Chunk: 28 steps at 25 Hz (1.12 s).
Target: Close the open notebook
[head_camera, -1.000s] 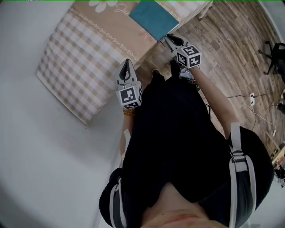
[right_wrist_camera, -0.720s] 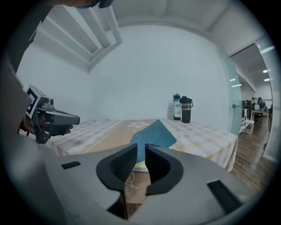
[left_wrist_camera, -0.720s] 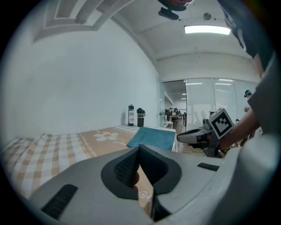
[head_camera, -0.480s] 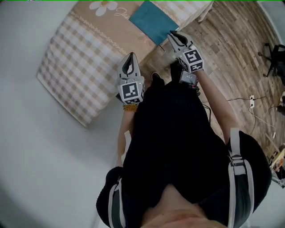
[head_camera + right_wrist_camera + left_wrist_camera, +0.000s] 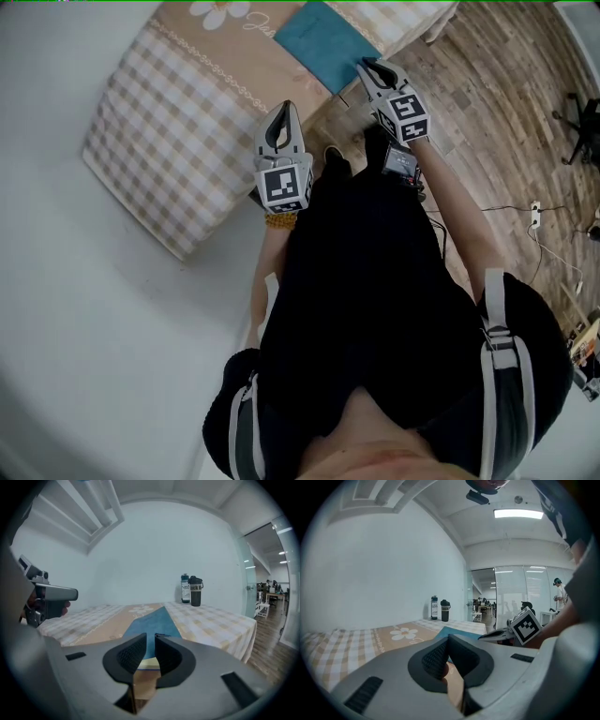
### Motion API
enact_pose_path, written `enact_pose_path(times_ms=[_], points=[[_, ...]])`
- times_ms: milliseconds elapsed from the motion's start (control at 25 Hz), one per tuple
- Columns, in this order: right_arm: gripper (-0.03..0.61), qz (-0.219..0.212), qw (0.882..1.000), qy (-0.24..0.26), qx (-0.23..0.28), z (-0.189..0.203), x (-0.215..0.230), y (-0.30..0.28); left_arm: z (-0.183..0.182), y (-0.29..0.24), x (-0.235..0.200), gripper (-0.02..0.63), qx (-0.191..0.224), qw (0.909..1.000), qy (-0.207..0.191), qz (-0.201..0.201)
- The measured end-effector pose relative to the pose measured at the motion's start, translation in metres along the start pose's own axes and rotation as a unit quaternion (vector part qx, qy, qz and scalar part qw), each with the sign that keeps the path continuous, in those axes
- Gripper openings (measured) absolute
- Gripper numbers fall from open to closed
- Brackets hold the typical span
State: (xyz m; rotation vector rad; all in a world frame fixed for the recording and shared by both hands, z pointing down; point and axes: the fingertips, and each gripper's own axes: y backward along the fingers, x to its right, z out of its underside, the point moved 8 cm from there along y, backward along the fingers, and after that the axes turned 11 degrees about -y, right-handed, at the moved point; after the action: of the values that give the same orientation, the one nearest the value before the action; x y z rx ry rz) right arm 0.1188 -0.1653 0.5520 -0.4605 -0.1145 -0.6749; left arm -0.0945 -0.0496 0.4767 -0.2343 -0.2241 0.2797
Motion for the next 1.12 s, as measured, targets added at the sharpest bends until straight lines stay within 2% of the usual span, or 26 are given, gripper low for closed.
enact_pose_path(times_ms=[280,680,1000,1120], points=[[0.061,-0.002,0.999,-0.014,-0.034,0.013,0.016,-0.004,0.001,-0.008,0.011,-0.002,-0.009,0.9999,0.000,0.007],[0.061,-0.002,0.998,-0.001,-0.061,0.022,0.020,-0.011,0.004,-0.005,0.009,-0.002,-0.010,0.9999,0.004,0.001],[0.061,0.002,0.996,-0.009,-0.085,0.021,0.021,-0.013,-0.001,-0.002,-0.002,-0.002,0.009,0.9999,0.008,-0.005],[0.061,-0.007,0.995,-0.030,-0.096,0.018,0.020,-0.011,-0.008,-0.001,-0.007,-0.002,0.024,0.9997,0.007,-0.007]])
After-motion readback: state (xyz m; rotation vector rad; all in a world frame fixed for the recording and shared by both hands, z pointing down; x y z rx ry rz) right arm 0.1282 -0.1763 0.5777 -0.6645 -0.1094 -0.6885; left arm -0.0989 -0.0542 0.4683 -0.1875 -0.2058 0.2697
